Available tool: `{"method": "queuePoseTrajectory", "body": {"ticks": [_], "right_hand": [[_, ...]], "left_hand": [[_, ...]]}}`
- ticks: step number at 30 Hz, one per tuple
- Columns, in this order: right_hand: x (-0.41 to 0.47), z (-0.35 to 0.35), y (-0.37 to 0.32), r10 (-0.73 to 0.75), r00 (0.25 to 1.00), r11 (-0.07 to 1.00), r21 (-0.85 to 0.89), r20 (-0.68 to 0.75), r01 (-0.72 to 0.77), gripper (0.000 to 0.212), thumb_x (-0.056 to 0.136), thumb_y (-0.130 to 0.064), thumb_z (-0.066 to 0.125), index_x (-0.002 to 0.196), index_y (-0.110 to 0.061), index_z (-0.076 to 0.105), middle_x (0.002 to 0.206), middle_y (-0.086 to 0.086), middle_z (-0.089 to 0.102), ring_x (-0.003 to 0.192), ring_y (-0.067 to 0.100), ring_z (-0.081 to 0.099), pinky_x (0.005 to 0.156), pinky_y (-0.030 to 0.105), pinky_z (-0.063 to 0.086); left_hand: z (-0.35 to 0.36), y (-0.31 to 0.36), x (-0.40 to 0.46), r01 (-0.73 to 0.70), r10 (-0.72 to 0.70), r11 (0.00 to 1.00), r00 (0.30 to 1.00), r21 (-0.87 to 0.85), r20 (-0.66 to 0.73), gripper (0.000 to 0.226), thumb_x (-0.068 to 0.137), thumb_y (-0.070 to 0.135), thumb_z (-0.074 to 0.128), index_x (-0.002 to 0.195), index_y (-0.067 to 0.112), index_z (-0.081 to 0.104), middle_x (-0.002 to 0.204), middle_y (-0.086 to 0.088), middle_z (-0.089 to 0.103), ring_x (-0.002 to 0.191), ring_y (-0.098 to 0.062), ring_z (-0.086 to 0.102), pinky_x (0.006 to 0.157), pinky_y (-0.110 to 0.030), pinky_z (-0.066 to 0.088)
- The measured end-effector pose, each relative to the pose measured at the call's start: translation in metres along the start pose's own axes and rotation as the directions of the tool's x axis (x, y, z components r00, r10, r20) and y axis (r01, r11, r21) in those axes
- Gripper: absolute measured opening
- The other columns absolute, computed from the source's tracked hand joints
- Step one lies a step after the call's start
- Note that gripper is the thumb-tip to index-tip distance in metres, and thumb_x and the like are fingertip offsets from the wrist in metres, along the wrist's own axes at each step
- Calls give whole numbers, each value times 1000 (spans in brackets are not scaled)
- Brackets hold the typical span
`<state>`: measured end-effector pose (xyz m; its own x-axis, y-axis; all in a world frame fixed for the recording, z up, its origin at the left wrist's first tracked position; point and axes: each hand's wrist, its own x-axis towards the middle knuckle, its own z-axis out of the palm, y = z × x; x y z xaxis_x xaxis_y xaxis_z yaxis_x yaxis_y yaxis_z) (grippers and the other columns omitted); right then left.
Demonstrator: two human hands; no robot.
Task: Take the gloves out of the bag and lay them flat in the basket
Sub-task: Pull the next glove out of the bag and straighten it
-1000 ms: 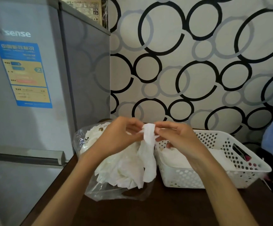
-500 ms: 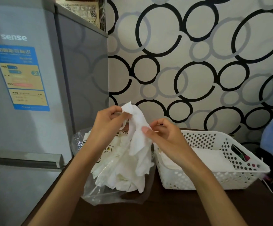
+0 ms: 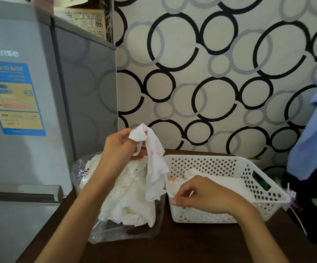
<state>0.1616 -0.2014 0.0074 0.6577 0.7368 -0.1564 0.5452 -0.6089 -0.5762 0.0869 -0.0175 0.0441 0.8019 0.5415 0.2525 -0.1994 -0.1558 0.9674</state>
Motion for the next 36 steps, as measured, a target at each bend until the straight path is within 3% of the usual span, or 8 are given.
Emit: {"method": "queuePoseTrajectory", "body": {"ticks": [5,9,14,18,22,28,33,36], "right_hand": [[-8,-1,-6,-13,999,1000,11,37,12,49,77,-57,66,116,-26,64,108,-12,65,97,3,59,94,30,49],[-22,-19,-6,19,982,982,187,-189,17,91,59,-67,69,137,-40,31,128,-19,47,113,1,49,93,23,43],[-26,-40,7,49,896,849,491,-442,196,11,85,-32,66,95,-32,67,89,-15,73,85,-1,65,64,10,47],[-38,-64,34,121,819,852,482,-561,203,17,89,-26,62,85,-41,69,82,0,73,75,10,63,67,24,49],[-47,-79,50,105,835,884,435,-541,170,34,82,-18,71,107,-38,60,66,-6,73,66,12,70,57,20,53],[-41,-77,51,105,789,931,339,-605,136,9,82,-23,70,78,-30,74,71,-14,72,70,2,66,59,19,47],[-33,-66,38,93,797,944,307,-597,119,6,81,-29,70,83,-28,76,77,-13,72,72,2,65,64,21,48],[-37,-68,39,79,806,951,287,-587,116,14,81,-22,72,90,-32,74,81,-14,68,76,5,63,61,19,45]], "left_hand": [[19,18,-1,34,-40,991,998,-131,-44,11,92,27,59,87,20,67,72,5,70,55,-3,66,49,-13,51],[40,27,4,112,-112,961,994,-253,14,21,89,28,63,105,13,66,93,-4,72,73,-13,69,65,-23,56],[68,18,4,180,-129,916,978,-357,161,28,90,26,62,111,9,65,97,-8,74,83,-18,72,74,-30,58],[79,0,10,103,-102,995,993,-8,62,17,94,28,56,98,15,66,93,-8,74,80,-19,71,75,-33,59],[77,-18,16,-96,75,839,995,536,60,11,91,32,59,97,29,68,86,14,68,83,-11,64,76,-33,53],[57,-6,18,-246,85,708,960,663,265,62,84,7,63,132,42,45,129,13,48,113,-6,48,86,-26,48],[79,3,-10,-424,26,695,821,581,570,60,74,57,70,127,46,44,119,30,49,114,1,49,96,-33,47],[92,-15,-4,-413,105,718,860,560,500,26,84,46,66,106,36,57,106,21,63,95,1,60,84,-35,55]]}}
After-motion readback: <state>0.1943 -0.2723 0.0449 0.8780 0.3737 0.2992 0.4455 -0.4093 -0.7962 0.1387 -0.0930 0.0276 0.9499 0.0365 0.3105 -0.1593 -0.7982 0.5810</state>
